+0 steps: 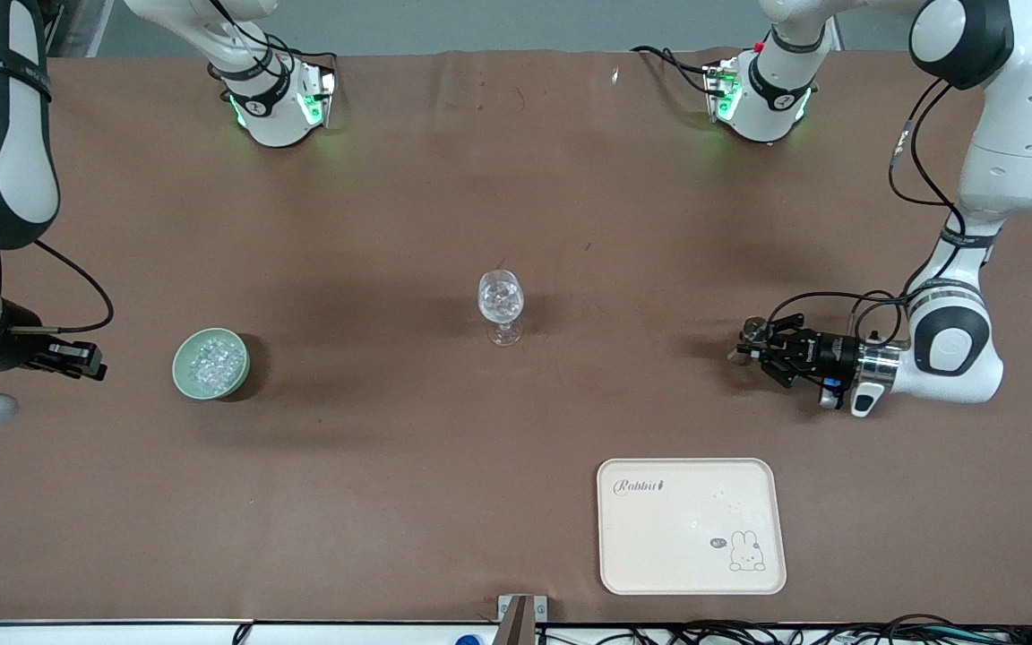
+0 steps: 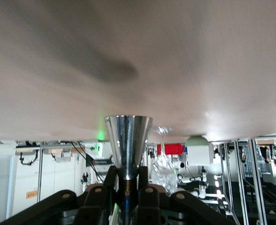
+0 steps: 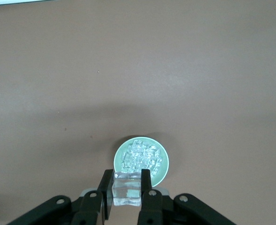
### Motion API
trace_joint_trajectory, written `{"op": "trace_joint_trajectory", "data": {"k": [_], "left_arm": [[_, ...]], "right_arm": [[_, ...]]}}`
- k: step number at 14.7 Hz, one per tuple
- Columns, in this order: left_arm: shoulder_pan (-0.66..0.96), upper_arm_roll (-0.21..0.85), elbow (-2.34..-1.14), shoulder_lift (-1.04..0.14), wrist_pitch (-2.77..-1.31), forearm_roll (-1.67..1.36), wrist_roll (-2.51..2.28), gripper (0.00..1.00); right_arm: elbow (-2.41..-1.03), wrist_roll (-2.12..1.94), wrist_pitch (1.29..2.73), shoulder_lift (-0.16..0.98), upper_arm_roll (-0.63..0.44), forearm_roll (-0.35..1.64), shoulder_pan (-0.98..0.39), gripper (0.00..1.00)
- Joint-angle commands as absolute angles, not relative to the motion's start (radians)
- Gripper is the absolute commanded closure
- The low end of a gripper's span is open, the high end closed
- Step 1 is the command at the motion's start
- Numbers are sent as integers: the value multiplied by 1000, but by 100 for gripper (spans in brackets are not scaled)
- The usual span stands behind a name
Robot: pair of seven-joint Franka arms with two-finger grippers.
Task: Pour wine and add ice with both arms
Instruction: 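Carry the held jigger with the left gripper to the wine glass rim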
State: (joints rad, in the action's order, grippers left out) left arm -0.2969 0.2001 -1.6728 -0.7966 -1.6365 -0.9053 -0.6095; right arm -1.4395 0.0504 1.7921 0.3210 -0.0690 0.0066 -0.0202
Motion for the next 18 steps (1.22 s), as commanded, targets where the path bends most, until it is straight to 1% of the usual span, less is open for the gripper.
{"op": "trace_joint_trajectory", "data": {"k": [1, 3, 5, 6, 7, 9, 11, 15, 18], "left_arm": [[-290, 247, -1689, -746, -1654, -939, -663, 99], [-269, 282, -1692, -701, -1707, -936, -751, 99], [-195, 287, -1692, -645, -1759, -936, -862, 100], [-164, 288, -1692, -628, -1782, -936, -900, 100], [-140, 288, -1692, -608, -1802, -937, -925, 100], [-77, 290, -1692, -575, -1842, -940, -983, 100], [-22, 290, -1690, -540, -1876, -940, -1066, 100], [55, 290, -1695, -494, -1908, -940, -1176, 100], [147, 287, -1695, -476, -2003, -927, -1299, 100]], "right_arm": [[-1411, 43, 1784, 328, -64, 6, -23, 99], [-1384, 48, 1773, 325, -64, 2, -23, 98], [-1362, 52, 1766, 319, -67, 8, -15, 98], [-1347, 52, 1740, 319, -67, 3, -14, 97], [-1339, 51, 1695, 319, -69, 0, -15, 99], [-1342, 37, 1669, 295, -61, -47, -23, 100], [-1376, 22, 1670, 240, -58, -64, -32, 100], [-1523, 18, 1678, 80, -57, -63, -57, 100], [-1574, 20, 1669, 12, -57, -61, -64, 100]]}}
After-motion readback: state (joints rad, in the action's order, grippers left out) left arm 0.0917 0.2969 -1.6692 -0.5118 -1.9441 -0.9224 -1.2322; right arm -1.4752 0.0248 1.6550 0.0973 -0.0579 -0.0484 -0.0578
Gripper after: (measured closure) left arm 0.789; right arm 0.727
